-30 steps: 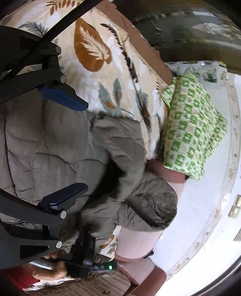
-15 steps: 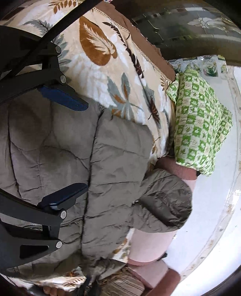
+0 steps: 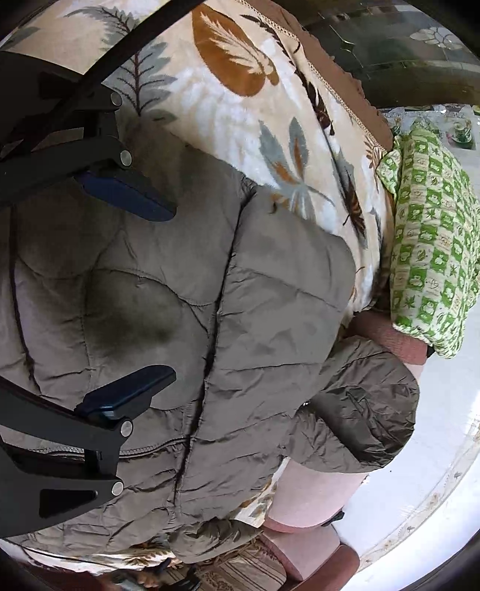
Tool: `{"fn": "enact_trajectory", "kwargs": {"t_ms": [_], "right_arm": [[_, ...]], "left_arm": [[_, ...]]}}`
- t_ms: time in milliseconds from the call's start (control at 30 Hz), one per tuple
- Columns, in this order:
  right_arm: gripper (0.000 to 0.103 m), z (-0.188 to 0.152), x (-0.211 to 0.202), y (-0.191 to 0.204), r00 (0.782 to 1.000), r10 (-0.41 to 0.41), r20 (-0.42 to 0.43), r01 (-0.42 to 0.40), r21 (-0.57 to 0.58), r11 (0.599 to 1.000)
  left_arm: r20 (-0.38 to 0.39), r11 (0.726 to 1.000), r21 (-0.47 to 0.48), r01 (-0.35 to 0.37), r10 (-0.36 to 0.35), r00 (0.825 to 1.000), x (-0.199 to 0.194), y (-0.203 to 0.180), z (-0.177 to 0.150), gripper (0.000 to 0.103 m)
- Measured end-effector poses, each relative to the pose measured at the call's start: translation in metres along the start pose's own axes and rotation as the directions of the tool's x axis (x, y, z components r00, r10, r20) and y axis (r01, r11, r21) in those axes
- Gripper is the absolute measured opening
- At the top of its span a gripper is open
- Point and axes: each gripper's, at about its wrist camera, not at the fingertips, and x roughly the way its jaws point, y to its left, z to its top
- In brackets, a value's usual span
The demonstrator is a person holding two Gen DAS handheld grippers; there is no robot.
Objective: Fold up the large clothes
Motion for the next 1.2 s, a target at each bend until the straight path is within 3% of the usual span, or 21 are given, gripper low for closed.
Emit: {"fn": "enact_trajectory", "kwargs": {"t_ms": [200,233,333,367,433,600,767,867,967,1100,1200], "right_arm": [[0.068,0.013,0.047,0.003,0.999,-0.045,0.007,0.045,0.032,0.998],[0.062,0.015,0.052,0.004,0.999,-0.048,0.012,0.048,0.039,0.998],[0.022,0.018,0.059,0.003,0.998,-0.06,-0.005,0.06,0.066,0.996],[0.017,0.02,0.058,0.002,0.999,-0.045,-0.011,0.045,0.078,0.996],[0.012,0.025,0.047,0.003,1.0,-0.013,-0.003,0.013,0.07,0.997],[0.008,0.04,-0.009,0.021,0.997,-0.023,0.075,0.022,0.005,1.0],[0.008,0.037,-0.076,0.08,0.99,0.032,0.136,-0.012,-0.151,0.988],[0.007,0.01,-0.111,0.14,0.986,0.096,0.137,-0.05,-0.309,0.95],[0.007,-0.026,-0.132,0.196,0.98,0.171,0.102,-0.111,-0.432,0.895],[0.007,-0.103,-0.141,0.274,0.963,0.269,-0.009,-0.224,-0.583,0.781],[0.007,-0.173,-0.134,0.313,0.955,0.275,-0.112,-0.279,-0.659,0.699]], "left_arm": [[-0.006,0.998,0.053,-0.041,0.041,0.999,0.009,-0.006,-0.004,0.079],[-0.004,0.997,0.063,-0.05,0.05,0.999,0.01,-0.008,-0.005,0.079],[0.001,0.993,0.092,-0.071,0.071,0.997,0.012,-0.011,-0.006,0.079],[0.003,0.992,0.1,-0.075,0.075,0.997,0.012,-0.012,-0.007,0.079],[0.002,0.991,0.108,-0.077,0.077,0.997,0.012,-0.013,-0.007,0.079],[-0.016,0.997,0.066,-0.034,0.035,0.999,0.008,-0.006,-0.004,0.079],[-0.015,1.0,-0.019,0.015,-0.015,1.0,-0.002,0.009,0.005,0.079],[0.011,0.999,-0.049,0.0,0.0,1.0,-0.012,0.017,0.011,0.079],[0.029,0.996,-0.067,-0.066,0.068,0.997,-0.019,0.028,0.02,0.079],[0.055,0.98,-0.131,-0.147,0.155,0.986,-0.027,0.056,0.032,0.079],[0.062,0.968,-0.18,-0.175,0.188,0.98,-0.034,0.077,0.04,0.079]]}}
